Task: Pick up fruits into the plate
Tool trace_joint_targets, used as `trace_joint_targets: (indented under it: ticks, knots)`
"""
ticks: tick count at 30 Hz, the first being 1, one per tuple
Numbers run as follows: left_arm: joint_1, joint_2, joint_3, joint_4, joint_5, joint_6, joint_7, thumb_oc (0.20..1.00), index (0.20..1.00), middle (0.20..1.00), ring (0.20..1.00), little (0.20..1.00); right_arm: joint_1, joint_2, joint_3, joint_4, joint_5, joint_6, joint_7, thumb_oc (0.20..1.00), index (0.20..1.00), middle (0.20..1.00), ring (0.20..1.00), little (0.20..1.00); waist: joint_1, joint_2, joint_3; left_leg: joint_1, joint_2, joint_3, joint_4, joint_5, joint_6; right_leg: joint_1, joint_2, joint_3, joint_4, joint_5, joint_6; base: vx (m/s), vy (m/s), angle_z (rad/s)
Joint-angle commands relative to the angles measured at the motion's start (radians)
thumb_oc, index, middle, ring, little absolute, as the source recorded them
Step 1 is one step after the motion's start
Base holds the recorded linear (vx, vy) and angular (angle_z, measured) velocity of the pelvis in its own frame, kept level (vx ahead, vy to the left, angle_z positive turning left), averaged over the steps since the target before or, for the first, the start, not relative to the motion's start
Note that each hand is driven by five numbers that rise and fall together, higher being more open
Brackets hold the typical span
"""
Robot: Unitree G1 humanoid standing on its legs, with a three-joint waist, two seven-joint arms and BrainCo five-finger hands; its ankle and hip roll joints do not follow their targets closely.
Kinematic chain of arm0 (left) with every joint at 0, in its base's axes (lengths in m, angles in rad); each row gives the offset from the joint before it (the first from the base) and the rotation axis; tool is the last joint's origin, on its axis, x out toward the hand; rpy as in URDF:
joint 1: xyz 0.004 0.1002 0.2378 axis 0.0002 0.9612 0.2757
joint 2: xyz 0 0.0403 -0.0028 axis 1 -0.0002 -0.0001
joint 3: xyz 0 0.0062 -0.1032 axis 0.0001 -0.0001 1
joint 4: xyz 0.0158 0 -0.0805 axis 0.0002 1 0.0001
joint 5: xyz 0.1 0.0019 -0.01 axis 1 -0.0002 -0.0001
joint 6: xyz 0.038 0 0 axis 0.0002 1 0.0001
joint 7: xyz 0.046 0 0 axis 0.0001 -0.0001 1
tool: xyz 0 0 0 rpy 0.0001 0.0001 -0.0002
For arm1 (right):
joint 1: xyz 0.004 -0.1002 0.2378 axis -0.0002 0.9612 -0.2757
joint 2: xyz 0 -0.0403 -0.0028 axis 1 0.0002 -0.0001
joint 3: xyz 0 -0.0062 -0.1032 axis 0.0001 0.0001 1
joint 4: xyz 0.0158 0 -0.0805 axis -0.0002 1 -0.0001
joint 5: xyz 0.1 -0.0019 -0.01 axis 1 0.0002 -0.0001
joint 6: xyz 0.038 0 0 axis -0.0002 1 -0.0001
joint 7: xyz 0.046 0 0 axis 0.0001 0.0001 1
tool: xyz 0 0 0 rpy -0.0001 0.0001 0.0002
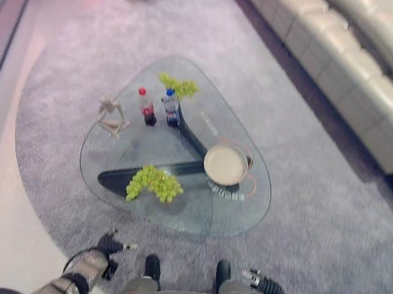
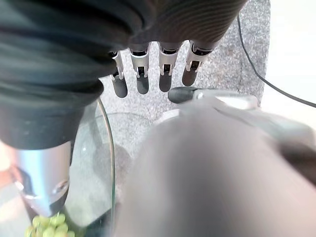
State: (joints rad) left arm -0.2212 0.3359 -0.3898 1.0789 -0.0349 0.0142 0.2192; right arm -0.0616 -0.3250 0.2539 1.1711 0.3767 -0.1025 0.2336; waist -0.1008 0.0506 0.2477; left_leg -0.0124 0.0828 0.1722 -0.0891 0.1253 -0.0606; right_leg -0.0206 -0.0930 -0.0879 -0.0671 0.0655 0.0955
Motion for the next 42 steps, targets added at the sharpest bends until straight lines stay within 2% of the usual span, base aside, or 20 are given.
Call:
trace_joint_targets:
  ticks: [1, 6, 9, 14, 18, 22, 24, 30, 33, 40, 42]
  knots:
    - [-0.142, 0.08, -0.034, -0.013, 0.079, -0.017, 0.06, 1.0, 1.0, 1.0, 1.0, 1.0, -0.093, -0.024, 0.038, -0.005, 0.06, -0.056, 0.033, 1.0, 1.0, 1.0, 1.0, 1.0, -0.011, -0.004, 0.098, -0.005, -0.04, -0.017, 0.049, -0.112, 0.049, -0.074, 0.037, 0.008, 0.141, -0.073, -0.036, -0.1, 0.044, -0.02]
    - [-0.285, 0.178, -0.075, -0.019, 0.137, -0.008, 0.096, 1.0, 1.0, 1.0, 1.0, 1.0, -0.144, -0.051, 0.054, -0.034, 0.126, -0.079, 0.035, 1.0, 1.0, 1.0, 1.0, 1.0, -0.031, -0.003, 0.172, -0.076, -0.042, -0.011, 0.074, -0.097, 0.044, -0.151, 0.044, 0.016, 0.173, -0.068, -0.041, -0.13, 0.029, -0.07]
    - [-0.386, 0.238, -0.134, -0.025, 0.246, 0.028, 0.105, 1.0, 1.0, 1.0, 1.0, 1.0, -0.174, -0.068, 0.057, -0.049, 0.175, -0.087, 0.031, 1.0, 1.0, 1.0, 1.0, 1.0, -0.042, -0.005, 0.214, -0.125, -0.046, -0.009, 0.097, -0.09, 0.04, -0.201, 0.048, 0.017, 0.193, -0.062, -0.042, -0.1, 0.004, -0.08]
    - [-0.542, 0.293, -0.189, 0.0, 0.313, 0.07, 0.132, 1.0, 1.0, 1.0, 1.0, 1.0, -0.227, -0.077, 0.059, -0.072, 0.23, -0.101, 0.027, 1.0, 1.0, 1.0, 1.0, 1.0, -0.061, -0.021, 0.272, -0.189, -0.046, 0.011, 0.112, -0.078, 0.032, -0.272, 0.054, 0.019, 0.199, -0.039, -0.036, -0.13, 0.015, -0.02]
    - [-0.662, 0.337, -0.235, 0.04, 0.407, 0.116, 0.143, 1.0, 1.0, 1.0, 1.0, 1.0, -0.244, -0.07, 0.067, -0.111, 0.293, -0.115, 0.021, 1.0, 1.0, 1.0, 1.0, 1.0, -0.069, -0.037, 0.272, -0.282, -0.045, 0.024, 0.137, -0.068, 0.026, -0.367, 0.056, 0.021, 0.217, -0.026, -0.032, -0.09, -0.041, -0.03]
    - [-0.743, 0.329, -0.285, 0.056, 0.5, 0.164, 0.149, 1.0, 1.0, 1.0, 1.0, 1.0, -0.261, -0.047, 0.07, -0.15, 0.347, -0.123, -0.005, 1.0, 1.0, 1.0, 1.0, 1.0, -0.075, -0.05, 0.272, -0.345, -0.05, 0.029, 0.141, -0.062, 0.026, -0.436, 0.059, 0.02, 0.223, -0.013, -0.031, -0.07, -0.062, -0.02]
    - [-0.762, 0.324, -0.3, 0.057, 0.528, 0.166, 0.148, 1.0, 1.0, 1.0, 1.0, 1.0, -0.267, -0.043, 0.068, -0.164, 0.37, -0.121, -0.012, 1.0, 1.0, 1.0, 1.0, 1.0, -0.078, -0.051, 0.272, -0.36, -0.051, 0.029, 0.141, -0.06, 0.026, -0.452, 0.062, 0.02, 0.224, -0.01, -0.032, -0.07, -0.059, 0.0]
    - [-0.839, 0.288, -0.394, 0.118, 0.656, 0.229, 0.11, 1.0, 1.0, 1.0, 1.0, 1.0, -0.312, -0.025, 0.061, -0.207, 0.469, -0.111, -0.006, 1.0, 1.0, 1.0, 1.0, 1.0, -0.097, -0.057, 0.272, -0.434, -0.049, 0.035, 0.142, -0.043, 0.014, -0.528, 0.073, 0.027, 0.23, 0.005, -0.032, -0.06, -0.045, 0.0]
    - [-0.845, 0.267, -0.416, 0.155, 0.698, 0.256, 0.13, 1.0, 1.0, 1.0, 1.0, 1.0, -0.33, -0.012, 0.062, -0.211, 0.508, -0.106, 0.005, 1.0, 1.0, 1.0, 1.0, 1.0, -0.106, -0.066, 0.272, -0.452, -0.043, 0.042, 0.135, -0.034, 0.006, -0.548, 0.077, 0.033, 0.223, 0.016, -0.03, -0.04, -0.032, -0.04]
    - [-0.853, 0.24, -0.462, 0.202, 0.793, 0.259, 0.081, 1.0, 1.0, 1.0, 1.0, 1.0, -0.351, -0.002, 0.059, -0.214, 0.547, -0.103, 0.014, 1.0, 1.0, 1.0, 1.0, 1.0, -0.116, -0.08, 0.272, -0.487, -0.032, 0.056, 0.124, -0.019, -0.009, -0.583, 0.081, 0.037, 0.21, 0.031, -0.026, -0.02, -0.022, -0.05]
    - [-0.848, 0.227, -0.479, 0.215, 0.824, 0.276, 0.067, 1.0, 1.0, 1.0, 1.0, 1.0, -0.352, 0.003, 0.056, -0.215, 0.566, -0.1, 0.022, 1.0, 1.0, 1.0, 1.0, 1.0, -0.121, -0.084, 0.272, -0.493, -0.029, 0.059, 0.125, -0.022, -0.012, -0.591, 0.083, 0.038, 0.212, 0.027, -0.025, 0.0, -0.026, -0.06]
